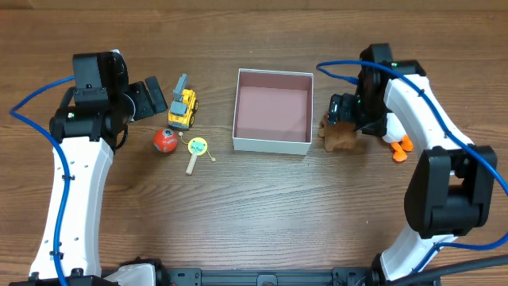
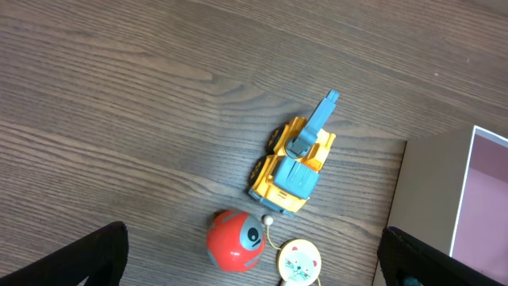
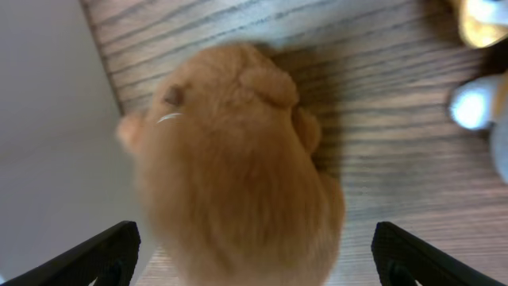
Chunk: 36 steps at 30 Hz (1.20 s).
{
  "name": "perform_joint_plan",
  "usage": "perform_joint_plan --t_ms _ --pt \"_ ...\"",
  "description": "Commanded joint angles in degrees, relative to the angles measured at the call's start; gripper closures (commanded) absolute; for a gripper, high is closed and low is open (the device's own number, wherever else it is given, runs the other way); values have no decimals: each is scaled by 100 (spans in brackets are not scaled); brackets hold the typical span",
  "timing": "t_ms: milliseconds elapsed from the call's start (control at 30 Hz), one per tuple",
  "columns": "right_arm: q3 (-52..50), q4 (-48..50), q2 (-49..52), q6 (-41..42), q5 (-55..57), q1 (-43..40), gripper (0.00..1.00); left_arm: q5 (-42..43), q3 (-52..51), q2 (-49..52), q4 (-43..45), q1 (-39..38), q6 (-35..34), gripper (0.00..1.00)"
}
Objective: Pack container
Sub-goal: 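Carry the bear left into the white box and release it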
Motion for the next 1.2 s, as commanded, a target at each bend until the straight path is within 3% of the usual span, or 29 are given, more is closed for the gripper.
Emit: perform_joint_plan --t_ms 0,100,200,233,267,300,533,700,800,900,1033,1167 --pt "-448 361 94 79 31 55 5 -35 129 33 2 -37 170 0" --pt "-761 715 94 72 -111 57 11 -35 129 33 2 -37 170 0" --pt "-780 859 94 48 -114 57 51 -35 129 33 2 -37 170 0" --pt "-780 901 94 31 -87 57 72 -35 129 33 2 -37 170 0" --pt "-780 920 94 31 -68 57 86 -35 129 33 2 -37 170 0" --pt "-780 927 94 33 -68 57 96 -35 129 33 2 -37 170 0" --pt "-284 267 -201 328 -39 94 96 -35 129 31 2 -37 170 0" --pt "442 -284 -1399 511 87 743 96 -35 129 33 2 -37 170 0" --pt "470 105 -2031 1012 101 1513 96 -35 129 31 2 -37 168 0" --pt "398 422 -1967 1438 111 1998 96 -35 129 33 2 -37 170 0" --pt "157 1266 -1443 2133 518 2553 96 -35 129 31 2 -37 168 0" --pt "157 1993 -605 2151 634 2793 96 -35 129 31 2 -37 170 0"
